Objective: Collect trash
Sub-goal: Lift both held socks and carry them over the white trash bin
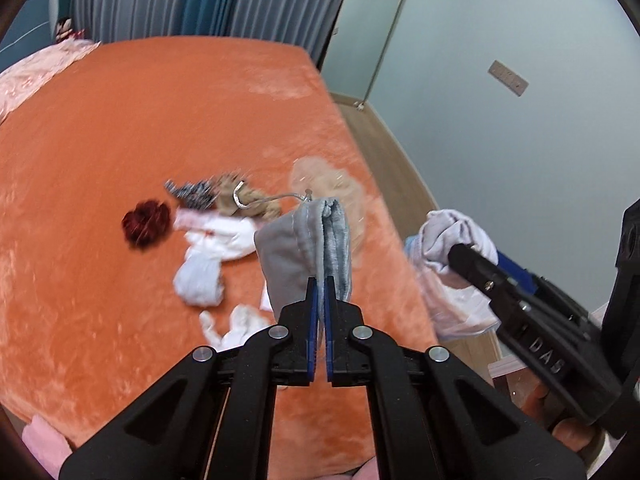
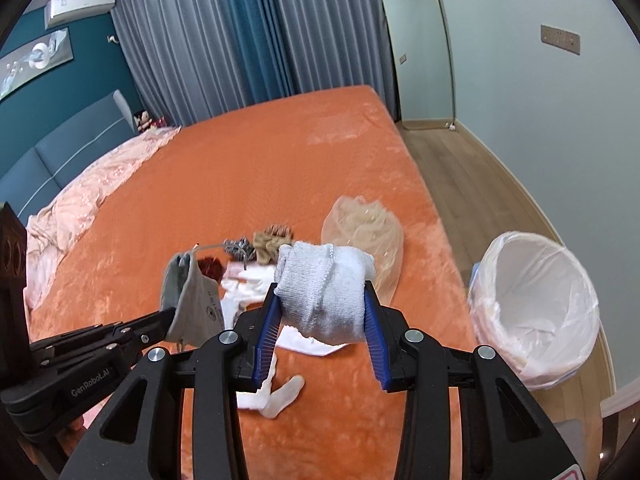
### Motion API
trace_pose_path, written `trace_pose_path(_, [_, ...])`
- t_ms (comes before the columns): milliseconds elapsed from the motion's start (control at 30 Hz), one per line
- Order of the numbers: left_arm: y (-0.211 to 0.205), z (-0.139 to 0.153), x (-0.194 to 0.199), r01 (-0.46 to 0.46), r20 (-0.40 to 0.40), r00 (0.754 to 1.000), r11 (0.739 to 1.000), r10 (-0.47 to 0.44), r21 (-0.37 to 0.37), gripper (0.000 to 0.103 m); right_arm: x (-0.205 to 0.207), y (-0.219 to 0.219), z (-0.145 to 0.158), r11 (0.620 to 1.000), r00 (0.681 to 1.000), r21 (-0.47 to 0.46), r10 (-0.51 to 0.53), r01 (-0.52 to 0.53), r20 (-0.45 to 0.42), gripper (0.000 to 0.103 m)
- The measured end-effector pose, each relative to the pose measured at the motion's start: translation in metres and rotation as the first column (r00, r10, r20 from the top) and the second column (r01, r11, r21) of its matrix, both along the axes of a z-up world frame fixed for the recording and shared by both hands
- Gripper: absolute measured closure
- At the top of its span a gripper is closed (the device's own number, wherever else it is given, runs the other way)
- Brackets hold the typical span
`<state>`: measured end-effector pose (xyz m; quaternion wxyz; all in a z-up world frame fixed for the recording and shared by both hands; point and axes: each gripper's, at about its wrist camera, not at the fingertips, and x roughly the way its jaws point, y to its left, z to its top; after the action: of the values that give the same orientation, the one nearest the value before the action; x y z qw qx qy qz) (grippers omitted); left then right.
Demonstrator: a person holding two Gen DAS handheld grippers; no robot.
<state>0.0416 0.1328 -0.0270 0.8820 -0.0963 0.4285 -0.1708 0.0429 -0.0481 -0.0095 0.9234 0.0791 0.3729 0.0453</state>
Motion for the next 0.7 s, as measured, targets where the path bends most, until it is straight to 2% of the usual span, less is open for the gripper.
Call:
trace_pose_path(267, [-0.075, 0.049, 0.016, 0.114, 0.107, 0.988, 0.993, -0.110, -0.023, 0.101, -0.003, -0.053, 0.031, 0.995, 0.993, 0.005, -0.095, 0.095, 0.075, 0.065])
trace_pose_path(467, [-0.124, 0.067, 0.025, 0.188, 0.150, 0.972, 0.982, -0.182, -0.023, 0.101, -0.009, -0.095, 0.040, 0.984, 0.978, 0.007, -0.180, 0.180, 0.103, 0.065])
trace_pose_path(700, [-0.183, 0.077, 0.035, 0.269, 0.164, 0.951, 0.963, -0.262, -0.017, 0.101, -0.012, -0.142, 0.041, 0.962, 0.955, 0.004, -0.271, 0.272, 0.117, 0.065])
